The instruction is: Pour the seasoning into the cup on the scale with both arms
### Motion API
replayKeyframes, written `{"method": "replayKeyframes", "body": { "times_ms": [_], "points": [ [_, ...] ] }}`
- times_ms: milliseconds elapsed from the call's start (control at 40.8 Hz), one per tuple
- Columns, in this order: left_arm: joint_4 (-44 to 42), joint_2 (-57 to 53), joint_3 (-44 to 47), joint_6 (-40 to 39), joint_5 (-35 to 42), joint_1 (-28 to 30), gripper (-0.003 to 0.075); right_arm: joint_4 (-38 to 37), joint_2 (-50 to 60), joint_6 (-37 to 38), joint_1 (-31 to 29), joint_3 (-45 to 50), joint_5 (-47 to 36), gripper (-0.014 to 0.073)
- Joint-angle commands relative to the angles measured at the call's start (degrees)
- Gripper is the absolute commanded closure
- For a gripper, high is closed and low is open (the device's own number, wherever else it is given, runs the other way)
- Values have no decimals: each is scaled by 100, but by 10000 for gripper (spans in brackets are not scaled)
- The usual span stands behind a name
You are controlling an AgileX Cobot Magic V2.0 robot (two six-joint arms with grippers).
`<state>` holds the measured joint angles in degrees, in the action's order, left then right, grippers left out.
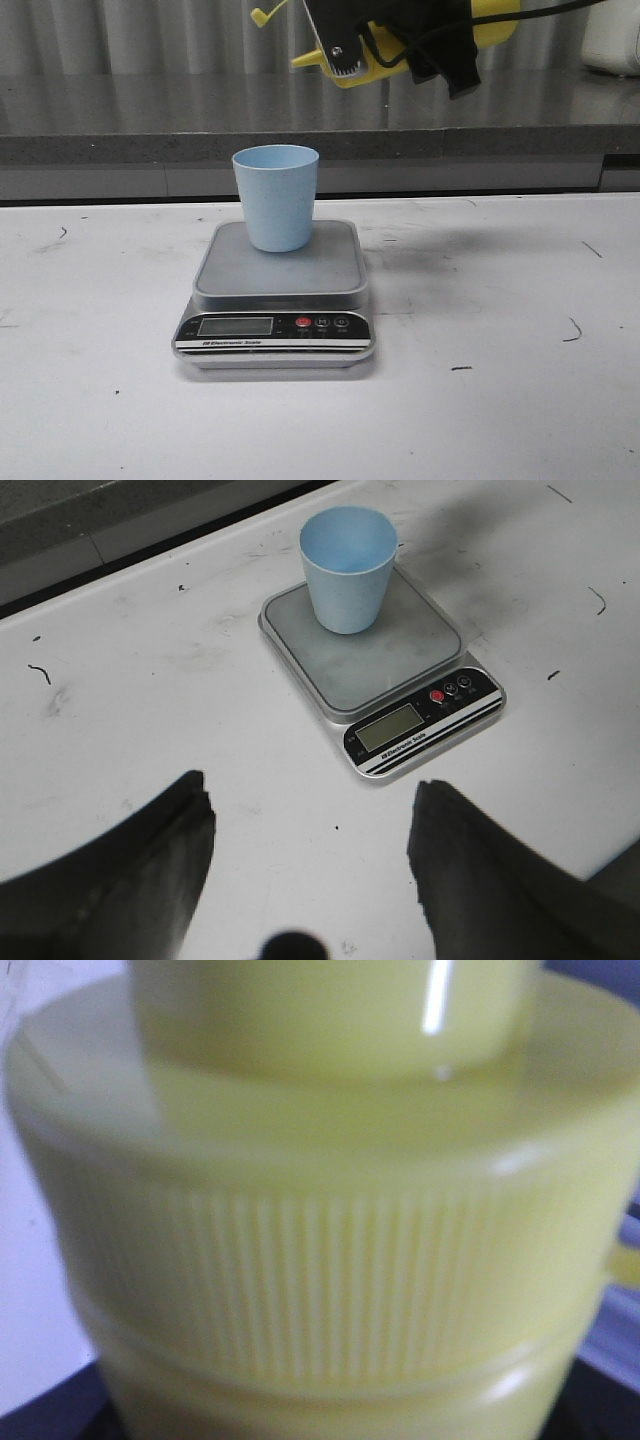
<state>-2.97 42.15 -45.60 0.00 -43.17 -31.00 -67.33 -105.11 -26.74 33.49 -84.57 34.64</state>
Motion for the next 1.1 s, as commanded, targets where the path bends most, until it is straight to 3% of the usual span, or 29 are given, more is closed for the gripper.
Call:
{"method": "replayKeyframes", "body": {
  "times_ms": [0, 539, 808, 1078],
  "points": [
    [35, -11, -151, 0, 418, -44, 299, -481, 336, 16, -7, -243, -1, 277],
    [35, -11, -151, 0, 418, -44, 299, -413, 336, 907, -7, -243, -10, 277],
    [35, -11, -151, 0, 418, -44, 299, 148, 336, 2552, -13, -243, 209, 277],
    [35, -11, -151, 0, 418, -44, 299, 662, 576, 3250, -57, -243, 391, 277]
  ]
}}
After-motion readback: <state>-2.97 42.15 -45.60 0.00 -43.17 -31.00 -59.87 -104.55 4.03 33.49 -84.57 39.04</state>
